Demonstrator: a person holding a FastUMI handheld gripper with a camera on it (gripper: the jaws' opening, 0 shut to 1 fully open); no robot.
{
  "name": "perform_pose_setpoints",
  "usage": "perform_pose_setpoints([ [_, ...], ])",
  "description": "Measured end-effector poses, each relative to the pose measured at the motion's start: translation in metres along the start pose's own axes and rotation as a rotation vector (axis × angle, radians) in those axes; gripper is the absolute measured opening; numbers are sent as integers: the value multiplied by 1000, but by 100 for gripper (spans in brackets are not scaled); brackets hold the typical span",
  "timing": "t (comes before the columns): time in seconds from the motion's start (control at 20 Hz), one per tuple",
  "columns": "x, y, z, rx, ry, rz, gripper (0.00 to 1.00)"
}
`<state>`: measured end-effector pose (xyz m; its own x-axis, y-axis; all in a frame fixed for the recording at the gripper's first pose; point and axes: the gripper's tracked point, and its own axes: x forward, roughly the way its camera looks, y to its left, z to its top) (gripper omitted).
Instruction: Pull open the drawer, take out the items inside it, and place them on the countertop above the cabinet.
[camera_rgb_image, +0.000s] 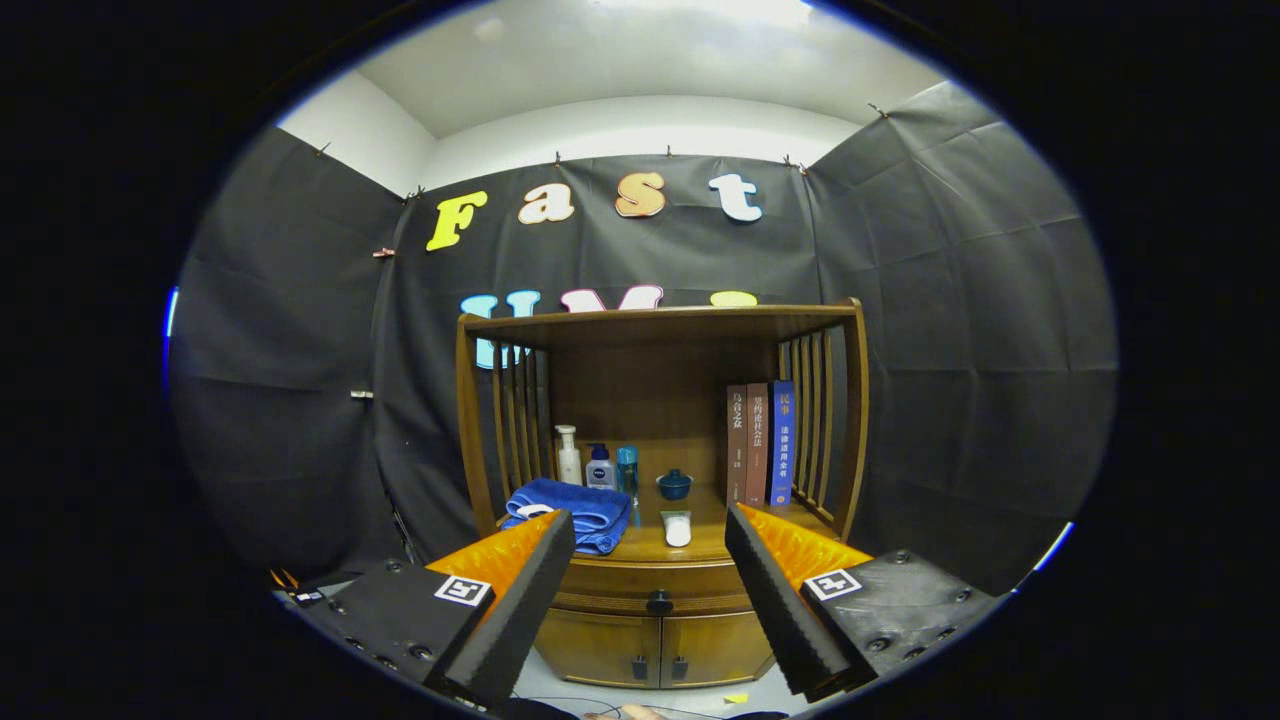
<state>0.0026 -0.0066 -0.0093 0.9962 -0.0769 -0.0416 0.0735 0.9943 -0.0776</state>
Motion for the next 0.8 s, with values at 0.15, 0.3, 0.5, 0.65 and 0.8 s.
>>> perform_pose_setpoints([
  [0.15, -3, 2, 9, -11, -19, 1, 98],
  [0.3, -3, 4, 17, -7, -33, 5, 98],
  [0.5, 1, 5, 22, -5, -41, 5, 98],
  [0.65, 4, 6, 23, -13, -44, 9, 98],
  [0.8, 4, 7, 26, -9, -48, 17, 98],
])
